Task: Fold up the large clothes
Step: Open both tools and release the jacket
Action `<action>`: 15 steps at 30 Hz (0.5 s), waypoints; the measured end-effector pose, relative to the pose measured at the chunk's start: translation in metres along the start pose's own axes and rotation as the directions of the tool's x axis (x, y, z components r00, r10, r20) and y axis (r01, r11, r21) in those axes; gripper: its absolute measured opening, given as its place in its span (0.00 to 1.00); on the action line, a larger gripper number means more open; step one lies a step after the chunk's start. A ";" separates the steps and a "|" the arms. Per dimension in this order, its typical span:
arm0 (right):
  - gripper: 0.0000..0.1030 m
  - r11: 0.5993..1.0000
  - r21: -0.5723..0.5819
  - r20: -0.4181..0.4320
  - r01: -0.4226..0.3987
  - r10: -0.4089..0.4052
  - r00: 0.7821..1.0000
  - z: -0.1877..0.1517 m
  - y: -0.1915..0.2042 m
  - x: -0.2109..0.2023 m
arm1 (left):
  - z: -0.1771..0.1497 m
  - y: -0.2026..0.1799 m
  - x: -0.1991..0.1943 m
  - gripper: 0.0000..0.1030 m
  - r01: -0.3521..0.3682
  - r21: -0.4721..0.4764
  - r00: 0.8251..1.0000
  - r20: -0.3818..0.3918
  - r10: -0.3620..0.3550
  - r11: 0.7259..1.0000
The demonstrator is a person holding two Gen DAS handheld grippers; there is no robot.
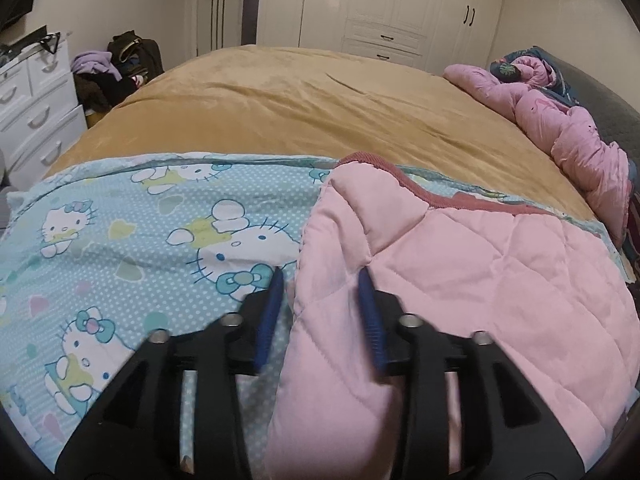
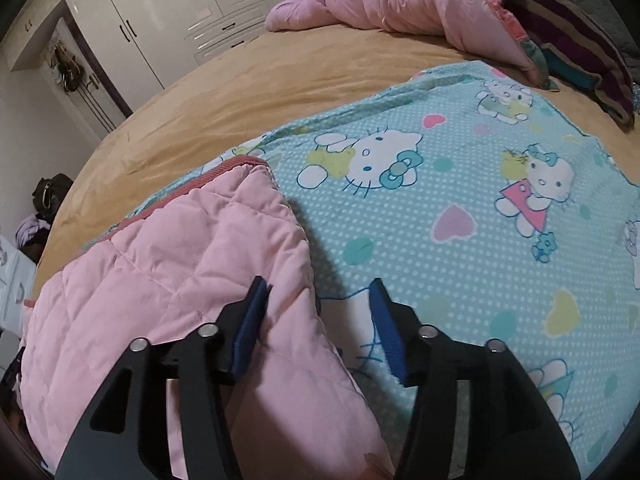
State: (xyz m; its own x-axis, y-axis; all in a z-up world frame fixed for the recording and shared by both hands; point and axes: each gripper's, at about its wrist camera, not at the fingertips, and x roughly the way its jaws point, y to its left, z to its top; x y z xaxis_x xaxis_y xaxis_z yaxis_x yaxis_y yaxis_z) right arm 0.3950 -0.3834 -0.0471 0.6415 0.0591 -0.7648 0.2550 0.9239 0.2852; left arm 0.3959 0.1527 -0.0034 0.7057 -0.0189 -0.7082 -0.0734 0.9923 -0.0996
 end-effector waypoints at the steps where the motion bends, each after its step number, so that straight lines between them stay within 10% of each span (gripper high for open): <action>1: 0.69 1.000 -0.006 -0.002 -0.007 0.007 1.000 0.000 0.000 -0.002 | 0.000 0.000 -0.002 0.40 -0.001 -0.001 1.000 -0.003 0.001 1.000; 15: 0.89 0.986 -0.129 0.062 -0.108 0.117 0.991 -0.005 0.038 -0.072 | 0.005 -0.028 -0.050 0.90 -0.021 0.037 1.000 0.021 0.020 0.999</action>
State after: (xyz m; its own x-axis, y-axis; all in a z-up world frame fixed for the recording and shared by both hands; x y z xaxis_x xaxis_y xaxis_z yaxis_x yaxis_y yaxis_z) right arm 0.3548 -0.3512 0.0162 0.7107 0.1428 -0.6889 0.0885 0.9533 0.2889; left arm 0.3661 0.1269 0.0382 0.7187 0.0039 -0.6954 -0.0619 0.9964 -0.0584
